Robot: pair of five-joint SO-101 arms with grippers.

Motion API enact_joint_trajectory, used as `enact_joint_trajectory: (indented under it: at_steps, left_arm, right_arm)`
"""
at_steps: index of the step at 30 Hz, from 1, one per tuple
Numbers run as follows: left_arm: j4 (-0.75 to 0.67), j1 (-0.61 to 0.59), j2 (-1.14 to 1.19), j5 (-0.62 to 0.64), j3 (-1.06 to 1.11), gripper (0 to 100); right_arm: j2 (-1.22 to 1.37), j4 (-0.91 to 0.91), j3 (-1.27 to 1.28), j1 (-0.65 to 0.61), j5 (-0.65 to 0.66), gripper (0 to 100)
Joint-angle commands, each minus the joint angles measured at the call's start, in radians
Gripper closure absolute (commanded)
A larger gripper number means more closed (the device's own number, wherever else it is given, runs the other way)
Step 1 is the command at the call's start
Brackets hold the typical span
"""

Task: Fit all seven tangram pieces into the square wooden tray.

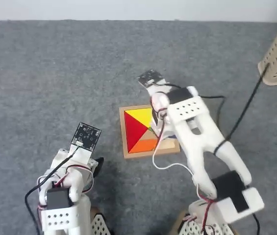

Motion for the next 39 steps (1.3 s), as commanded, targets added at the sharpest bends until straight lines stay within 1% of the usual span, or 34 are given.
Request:
enact_joint_trajectory:
  at_steps: [1,4,9,16,22,25,28,30,33,35,39]
  left_arm:
    - [-0.002,0.003,-0.017,-0.003,-0.008,72]
    - [-0.002,0.003,-0.017,-0.003,-0.008,72]
    - [-0.002,0.003,-0.017,-0.003,-0.008,72]
    - [-0.002,0.003,-0.017,-0.003,-0.008,72]
    - [-0.002,0.003,-0.017,-0.003,-0.008,72]
    - [-0.002,0.003,-0.017,-0.003,-0.008,72]
    - [-0.002,0.003,-0.017,-0.003,-0.008,72]
    - [-0.002,0.003,-0.017,-0.003,-0.008,72]
    - [-0.002,0.003,-0.017,-0.003,-0.008,72]
    - [-0.002,0.003,-0.017,-0.003,-0.008,72]
    - [-0.002,0.003,-0.017,-0.003,-0.008,72]
  right_arm:
    - [0.038,0.010,-0.098,-0.031,0.089,91.2]
    - [0.110,0.010,-0.146,-0.050,0.261,91.2]
    - [0.199,0.018,-0.219,-0.058,0.609,90.9]
    - [0.248,0.012,-0.232,-0.058,1.043,90.8]
    - [0.248,0.021,-0.258,-0.058,1.293,90.8]
    - [0.254,0.021,-0.287,-0.056,1.378,90.7]
    - [0.254,0.021,-0.285,-0.059,1.418,90.0]
    - [0.254,0.021,-0.285,-0.058,1.412,85.8]
    - [0.252,0.019,-0.290,-0.051,1.318,76.9]
    - [0.251,0.021,-0.290,-0.051,1.290,72.3]
    - [0.245,0.021,-0.292,-0.051,1.290,71.0]
